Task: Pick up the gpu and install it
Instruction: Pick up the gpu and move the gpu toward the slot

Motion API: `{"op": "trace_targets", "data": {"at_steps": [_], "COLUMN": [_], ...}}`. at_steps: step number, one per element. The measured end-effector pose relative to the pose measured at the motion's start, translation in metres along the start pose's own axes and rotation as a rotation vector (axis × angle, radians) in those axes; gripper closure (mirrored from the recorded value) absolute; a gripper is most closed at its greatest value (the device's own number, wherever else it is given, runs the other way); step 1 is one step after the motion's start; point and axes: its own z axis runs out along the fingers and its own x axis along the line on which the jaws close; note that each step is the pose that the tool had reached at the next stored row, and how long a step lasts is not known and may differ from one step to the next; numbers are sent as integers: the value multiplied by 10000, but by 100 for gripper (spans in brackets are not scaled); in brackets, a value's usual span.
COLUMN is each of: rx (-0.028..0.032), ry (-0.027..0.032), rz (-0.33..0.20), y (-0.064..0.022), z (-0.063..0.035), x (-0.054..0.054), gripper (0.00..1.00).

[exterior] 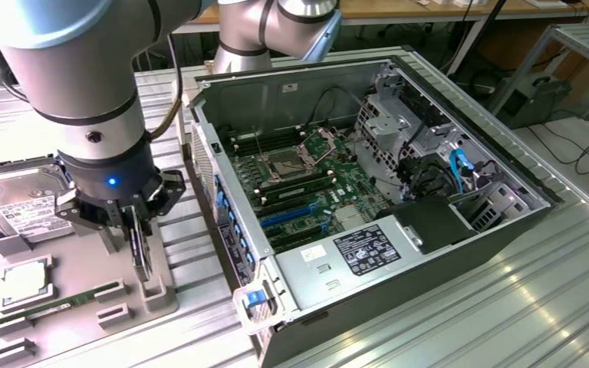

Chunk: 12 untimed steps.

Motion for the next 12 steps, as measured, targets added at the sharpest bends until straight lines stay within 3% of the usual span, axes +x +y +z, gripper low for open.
{"op": "trace_targets", "data": {"at_steps": [7,12], "rx": [0,1], "ry": [12,12], "rz": [-229,-229], "y": [2,8], "z": [-41,-162], "x": [0,0], "gripper": [72,72]}}
